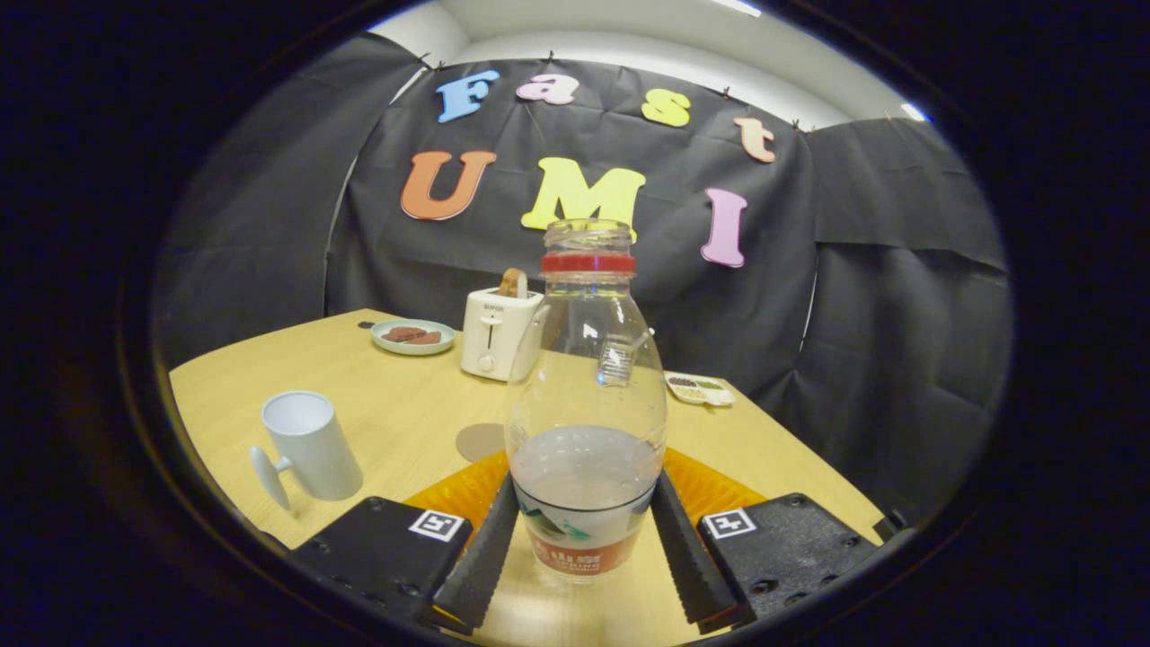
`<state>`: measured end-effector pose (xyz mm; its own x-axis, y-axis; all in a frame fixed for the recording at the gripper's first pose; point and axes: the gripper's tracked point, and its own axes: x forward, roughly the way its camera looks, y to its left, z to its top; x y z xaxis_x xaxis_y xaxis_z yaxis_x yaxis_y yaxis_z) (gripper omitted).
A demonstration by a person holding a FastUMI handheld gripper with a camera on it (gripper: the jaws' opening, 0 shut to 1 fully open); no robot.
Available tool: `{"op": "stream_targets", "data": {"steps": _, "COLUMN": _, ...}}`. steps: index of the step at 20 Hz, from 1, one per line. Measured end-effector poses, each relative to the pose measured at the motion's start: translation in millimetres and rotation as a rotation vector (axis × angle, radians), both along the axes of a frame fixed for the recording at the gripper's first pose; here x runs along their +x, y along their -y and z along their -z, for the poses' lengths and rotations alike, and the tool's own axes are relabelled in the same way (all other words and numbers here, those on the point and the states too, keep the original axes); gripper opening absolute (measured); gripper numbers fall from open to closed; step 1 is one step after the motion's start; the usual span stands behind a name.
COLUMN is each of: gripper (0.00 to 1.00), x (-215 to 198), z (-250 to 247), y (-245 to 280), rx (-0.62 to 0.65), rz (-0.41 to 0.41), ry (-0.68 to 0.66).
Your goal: Take the bottle from table, then pour the juice into the cup, finally place the bottle on the coaster
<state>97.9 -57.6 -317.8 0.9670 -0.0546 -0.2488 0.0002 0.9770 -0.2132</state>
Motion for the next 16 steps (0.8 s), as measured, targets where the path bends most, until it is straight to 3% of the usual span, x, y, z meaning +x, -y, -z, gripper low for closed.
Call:
{"op": "stream_targets", "data": {"steps": 12, "gripper": 0.82, "x": 10.4, "z": -41.5, "y": -21.7, "rx": -0.320, "rz": -0.049, "ry": 0.002}}
{"op": "stream_targets", "data": {"steps": 16, "gripper": 0.82, "x": 14.3, "z": -57.5, "y": -30.9, "rx": -0.485, "rz": -0.058, "ry": 0.036}}
